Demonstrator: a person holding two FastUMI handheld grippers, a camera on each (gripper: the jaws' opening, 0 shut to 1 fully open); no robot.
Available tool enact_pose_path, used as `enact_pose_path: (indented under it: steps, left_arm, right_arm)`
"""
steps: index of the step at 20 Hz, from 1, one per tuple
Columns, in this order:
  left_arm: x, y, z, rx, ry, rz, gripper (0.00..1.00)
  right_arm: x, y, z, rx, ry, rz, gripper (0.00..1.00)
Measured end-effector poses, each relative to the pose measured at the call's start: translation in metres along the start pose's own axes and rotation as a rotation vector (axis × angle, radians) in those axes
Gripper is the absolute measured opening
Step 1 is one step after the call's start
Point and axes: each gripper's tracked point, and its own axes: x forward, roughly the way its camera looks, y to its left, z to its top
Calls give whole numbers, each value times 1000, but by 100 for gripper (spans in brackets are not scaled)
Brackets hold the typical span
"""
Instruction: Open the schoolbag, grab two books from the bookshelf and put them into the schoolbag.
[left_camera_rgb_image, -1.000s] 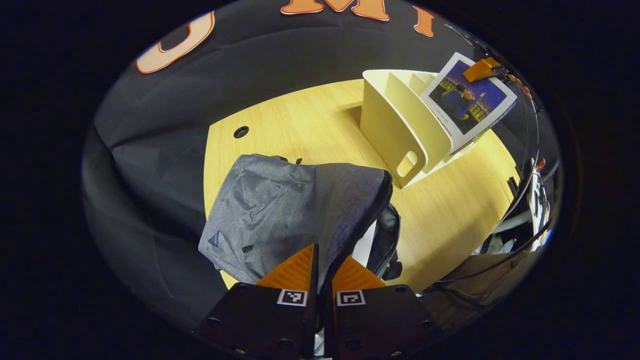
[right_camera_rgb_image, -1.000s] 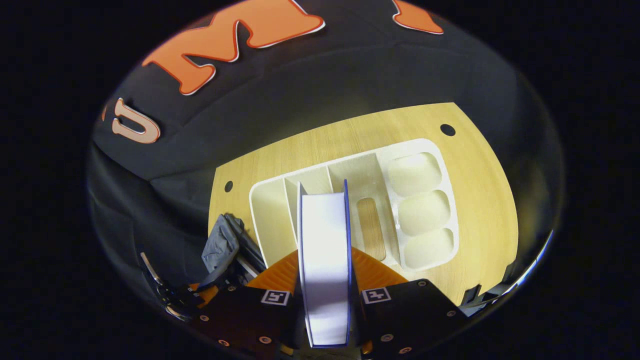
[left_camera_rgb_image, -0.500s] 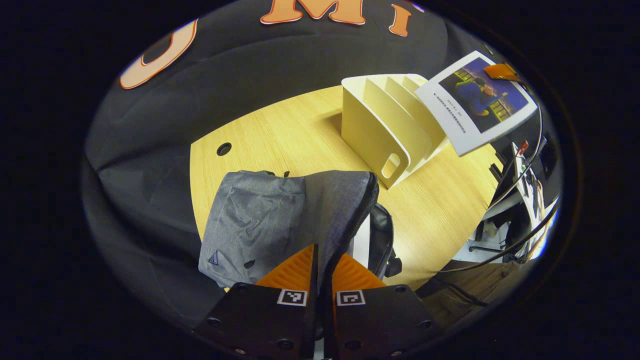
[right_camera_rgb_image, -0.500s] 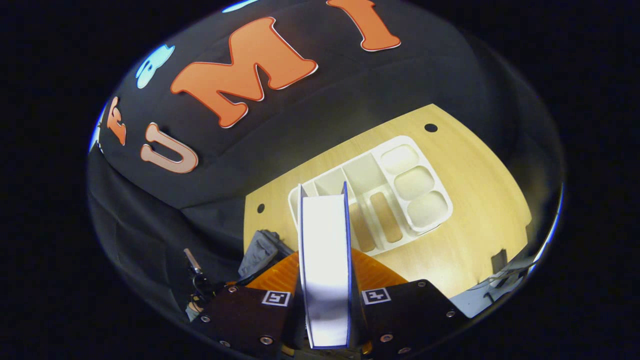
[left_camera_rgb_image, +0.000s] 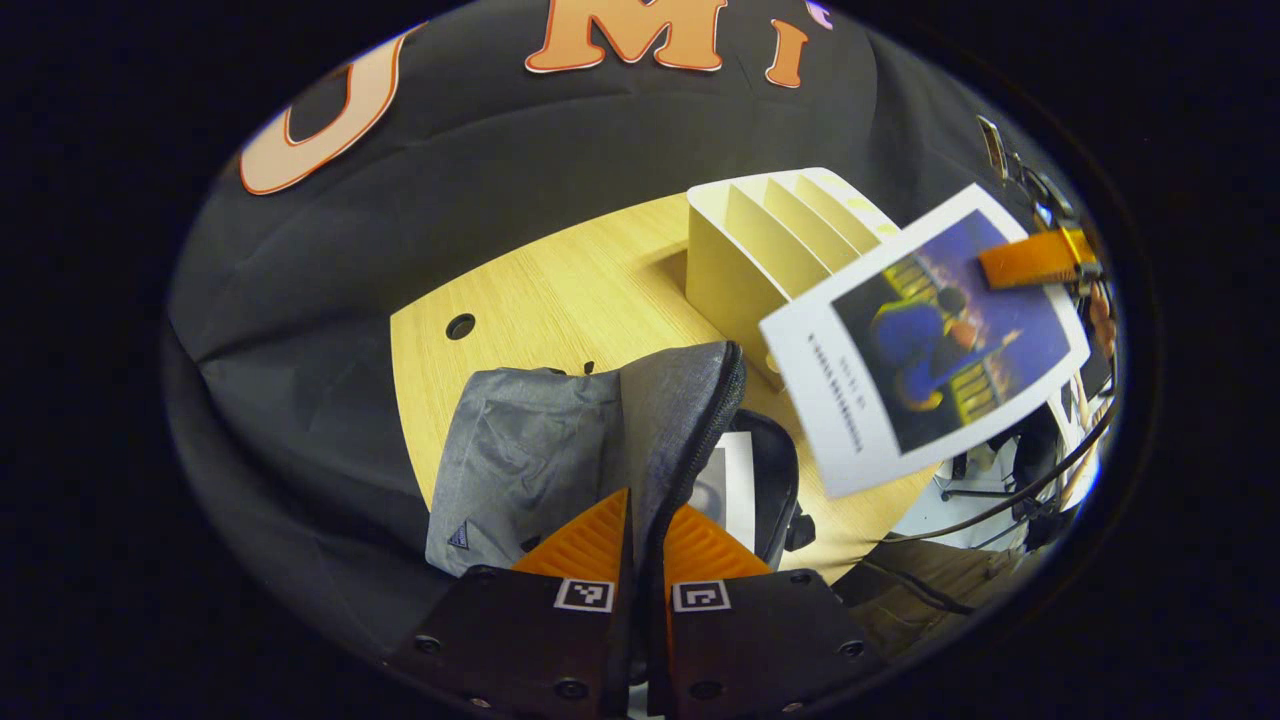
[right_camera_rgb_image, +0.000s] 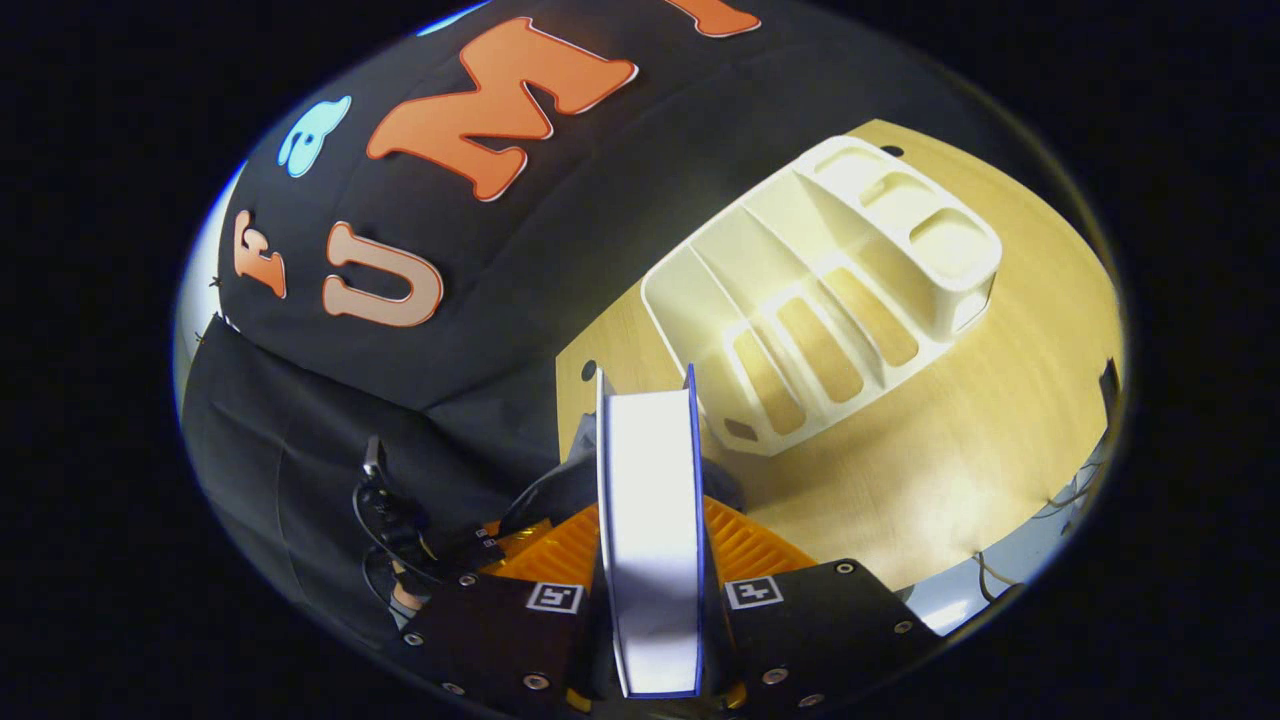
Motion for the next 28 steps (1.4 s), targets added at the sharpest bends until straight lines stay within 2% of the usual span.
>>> enact_pose_path:
  steps: [3,12,18,22,25,26,27,28]
  left_arm:
    - [-3,4,2,4,-11,10,7]
    - [-4,-1,11,15,-40,13,7]
    - [-5,-17,13,14,-61,-13,7]
    - [-1,-38,17,75,-52,-38,7]
    - [2,-48,16,127,-44,-44,5]
    - [2,-50,16,141,-40,-43,7]
    - [4,-52,15,149,-36,-40,7]
    - [4,-53,13,158,-33,-40,7]
  right_arm:
    - [32,11,-17,37,-4,73,37]
    - [132,23,-63,180,-19,149,37]
    - [165,30,-83,317,-72,214,37]
    - [187,34,-93,366,-99,247,37]
    - [209,37,-104,368,-79,248,37]
    - [216,41,-104,369,-73,257,37]
    - [222,43,-103,369,-74,264,27]
    - [227,45,-103,373,-67,270,37]
